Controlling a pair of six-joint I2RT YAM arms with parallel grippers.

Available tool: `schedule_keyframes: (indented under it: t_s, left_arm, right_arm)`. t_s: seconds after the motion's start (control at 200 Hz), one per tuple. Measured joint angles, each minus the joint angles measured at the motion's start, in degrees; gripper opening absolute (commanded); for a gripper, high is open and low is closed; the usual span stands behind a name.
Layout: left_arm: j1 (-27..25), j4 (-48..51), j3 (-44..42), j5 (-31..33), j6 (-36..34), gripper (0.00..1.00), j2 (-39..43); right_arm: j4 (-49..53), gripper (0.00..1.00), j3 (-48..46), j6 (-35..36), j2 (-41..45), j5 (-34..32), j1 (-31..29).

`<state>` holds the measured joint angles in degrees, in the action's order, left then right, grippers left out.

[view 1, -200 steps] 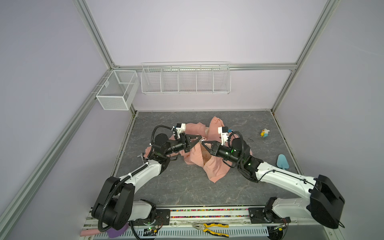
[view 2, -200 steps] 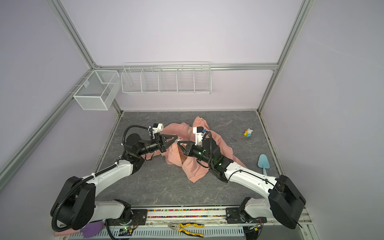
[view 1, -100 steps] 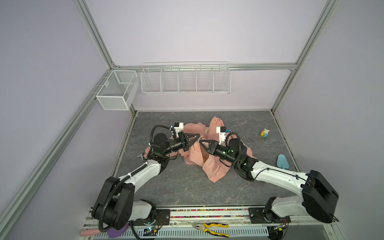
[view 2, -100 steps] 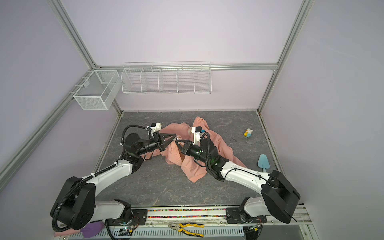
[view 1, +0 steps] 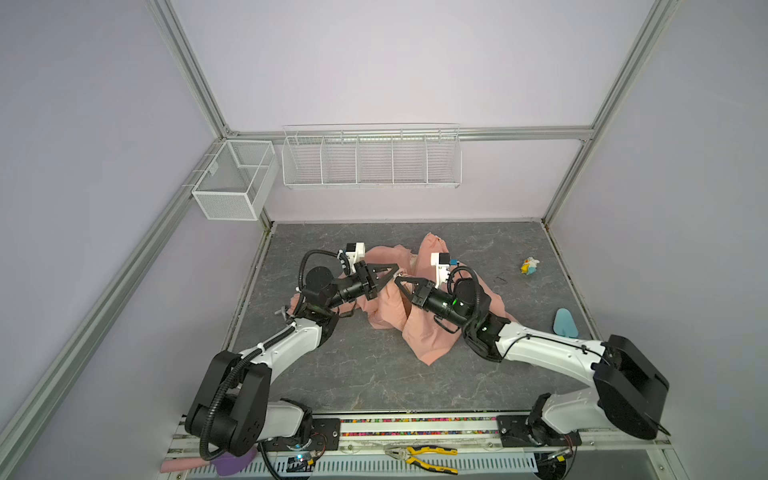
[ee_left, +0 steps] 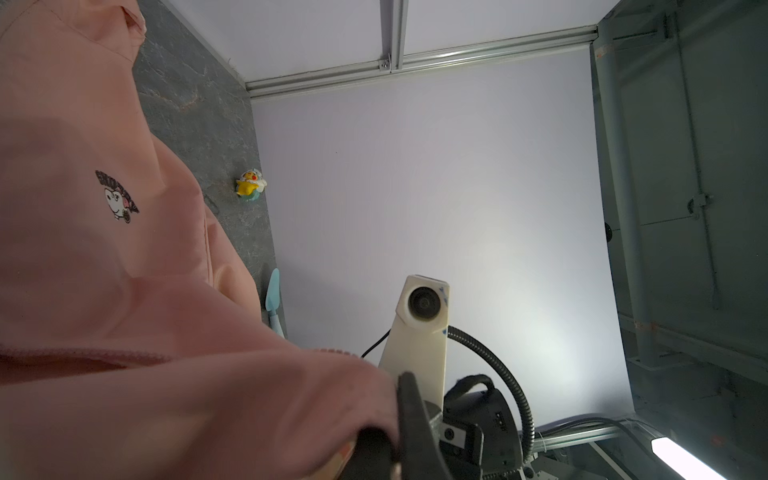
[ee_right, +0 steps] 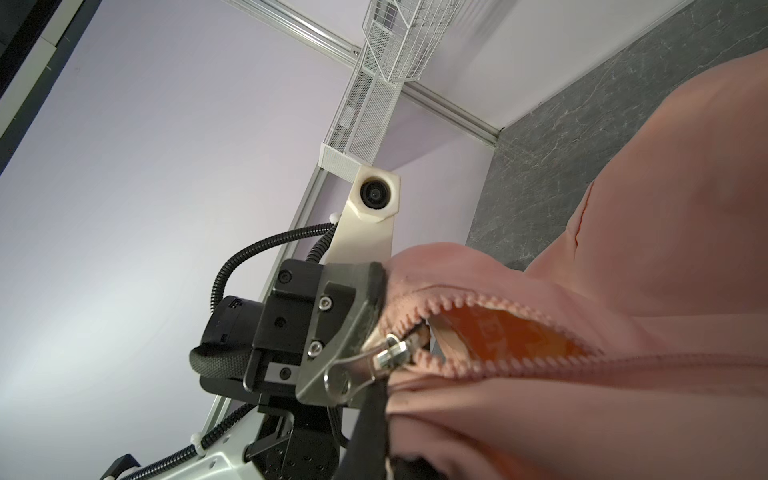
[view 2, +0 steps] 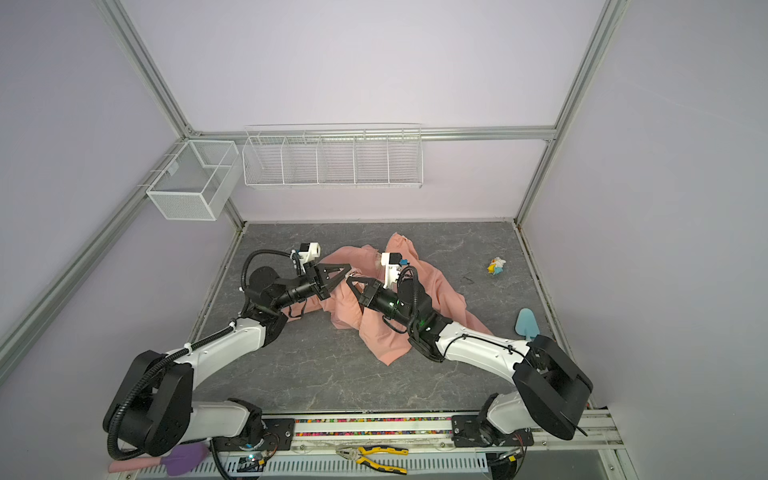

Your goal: Zip up the jacket

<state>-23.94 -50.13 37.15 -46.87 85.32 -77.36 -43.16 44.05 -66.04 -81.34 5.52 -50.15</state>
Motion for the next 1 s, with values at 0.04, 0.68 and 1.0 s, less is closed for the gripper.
schedule_keyframes:
  t_s: [0.04, 0.68, 1.0]
  left_arm:
    - [0.04, -0.15, -0.02, 0.15, 0.00, 0.00, 0.00]
    - [-0.24, 10.14, -0.72, -1.64, -5.07, 0.00, 5.09]
    - [-0.70, 17.90, -0.72, -1.55, -8.55, 0.15, 7.69]
  right_arm:
    - [-0.39, 0.06, 0.02, -0.04, -0.22, 0.00, -0.02]
    - [4.79, 0.06, -2.80, -1.29, 5.01, 6.67, 2.62]
    - [9.27, 0.06, -2.82, -1.55, 6.97, 10.82, 4.90]
